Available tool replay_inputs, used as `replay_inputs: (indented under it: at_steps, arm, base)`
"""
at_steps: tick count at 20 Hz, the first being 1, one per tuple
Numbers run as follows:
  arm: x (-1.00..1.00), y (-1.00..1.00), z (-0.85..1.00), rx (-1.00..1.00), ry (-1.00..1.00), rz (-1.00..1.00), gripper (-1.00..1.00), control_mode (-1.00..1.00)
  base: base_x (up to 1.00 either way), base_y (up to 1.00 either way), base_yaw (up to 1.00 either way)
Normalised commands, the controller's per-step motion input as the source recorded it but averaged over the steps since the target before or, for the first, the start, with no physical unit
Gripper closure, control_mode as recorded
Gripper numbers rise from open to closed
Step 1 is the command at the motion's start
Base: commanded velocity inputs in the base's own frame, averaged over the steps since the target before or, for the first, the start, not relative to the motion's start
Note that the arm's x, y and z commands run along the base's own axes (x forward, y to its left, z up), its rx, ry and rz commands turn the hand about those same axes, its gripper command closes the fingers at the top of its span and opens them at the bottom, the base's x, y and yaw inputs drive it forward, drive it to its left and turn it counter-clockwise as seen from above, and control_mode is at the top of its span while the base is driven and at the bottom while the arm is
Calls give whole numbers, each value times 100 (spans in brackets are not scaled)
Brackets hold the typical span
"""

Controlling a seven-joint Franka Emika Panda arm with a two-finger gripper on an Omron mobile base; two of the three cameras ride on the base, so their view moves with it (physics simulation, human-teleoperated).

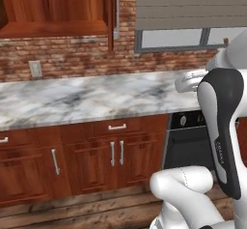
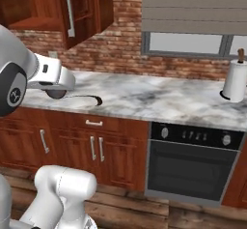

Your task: Open the cabinet and move the ladle to the pot. Then close the cabinet.

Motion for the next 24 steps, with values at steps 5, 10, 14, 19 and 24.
replay_inputs:
  at_steps: [5, 10, 14, 19, 24]
  arm:
    - [0, 0, 0, 0, 0, 0, 100, 100]
    - [0, 0, 0, 0, 0, 0, 100, 100]
    - [0, 0, 0, 0, 0, 0, 100, 100]
    - [0, 0, 0, 0, 0, 0, 100, 100]
    - [0, 0, 0, 0, 0, 0, 100, 100]
  base:
    - [2, -65, 0]
    - [5, -47, -2]
    - [0, -20, -28]
    - [0, -18, -41]
    - [0, -4, -46]
